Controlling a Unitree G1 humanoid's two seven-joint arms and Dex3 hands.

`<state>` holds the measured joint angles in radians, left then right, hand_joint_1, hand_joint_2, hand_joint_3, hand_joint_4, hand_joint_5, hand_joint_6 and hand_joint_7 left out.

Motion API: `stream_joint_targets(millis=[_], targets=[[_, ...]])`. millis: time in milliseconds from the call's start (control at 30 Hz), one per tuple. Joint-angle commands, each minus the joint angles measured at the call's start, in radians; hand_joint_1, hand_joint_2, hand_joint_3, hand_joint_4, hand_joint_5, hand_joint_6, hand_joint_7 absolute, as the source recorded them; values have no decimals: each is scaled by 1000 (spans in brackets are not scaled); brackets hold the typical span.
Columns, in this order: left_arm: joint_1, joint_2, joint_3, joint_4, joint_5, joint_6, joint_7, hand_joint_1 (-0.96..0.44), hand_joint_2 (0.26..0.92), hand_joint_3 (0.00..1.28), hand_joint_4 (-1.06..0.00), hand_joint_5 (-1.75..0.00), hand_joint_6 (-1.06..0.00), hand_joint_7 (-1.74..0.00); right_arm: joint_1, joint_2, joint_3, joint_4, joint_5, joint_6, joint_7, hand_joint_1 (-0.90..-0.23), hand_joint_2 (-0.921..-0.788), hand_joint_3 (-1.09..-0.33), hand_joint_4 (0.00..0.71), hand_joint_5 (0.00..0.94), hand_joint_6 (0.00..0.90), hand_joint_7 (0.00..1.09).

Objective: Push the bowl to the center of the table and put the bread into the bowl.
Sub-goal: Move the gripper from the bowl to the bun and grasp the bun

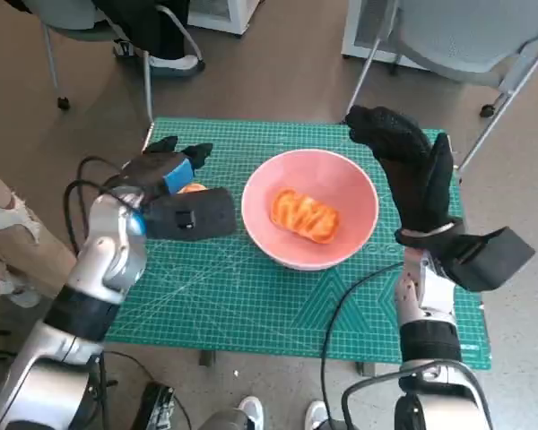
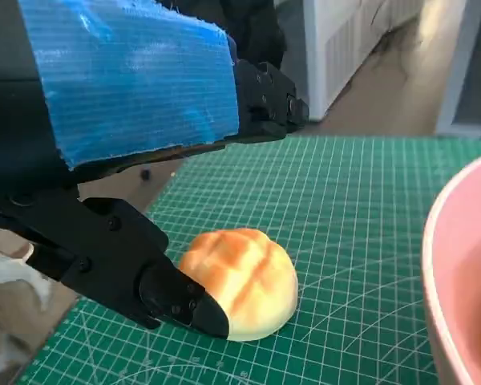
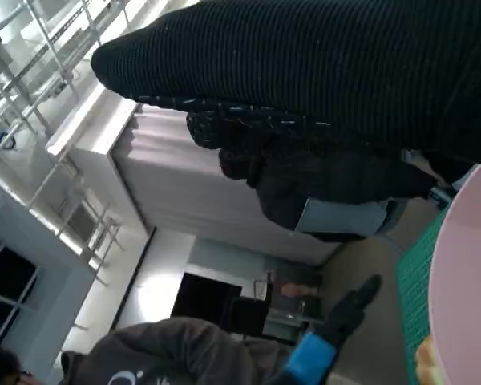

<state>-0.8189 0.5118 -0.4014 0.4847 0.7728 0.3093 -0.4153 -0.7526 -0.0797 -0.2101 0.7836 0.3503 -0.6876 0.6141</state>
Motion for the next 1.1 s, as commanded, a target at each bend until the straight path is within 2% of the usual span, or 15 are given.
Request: stream_joint_targets(millis=[33,600,1100], targets=[[-54,-12,-17,73,5,-1,-2,-363,681,0,1,1,-152,-1,26,-9,-3,-9,4,25,2,-674,-921,-821,187,0,82,427],[-110,-40,-37,219,-12,-3,-18,-357,680,1,1,1,-149,0,32,-8,-7,-11,-7,21,-10,-670,-921,-818,190,2,90,439],[-197,-109,-75,494,-15,-61,32,-365,682,2,1,1,-142,0,38,-16,-9,-13,-1,34,-4,-677,-921,-815,194,3,92,439]])
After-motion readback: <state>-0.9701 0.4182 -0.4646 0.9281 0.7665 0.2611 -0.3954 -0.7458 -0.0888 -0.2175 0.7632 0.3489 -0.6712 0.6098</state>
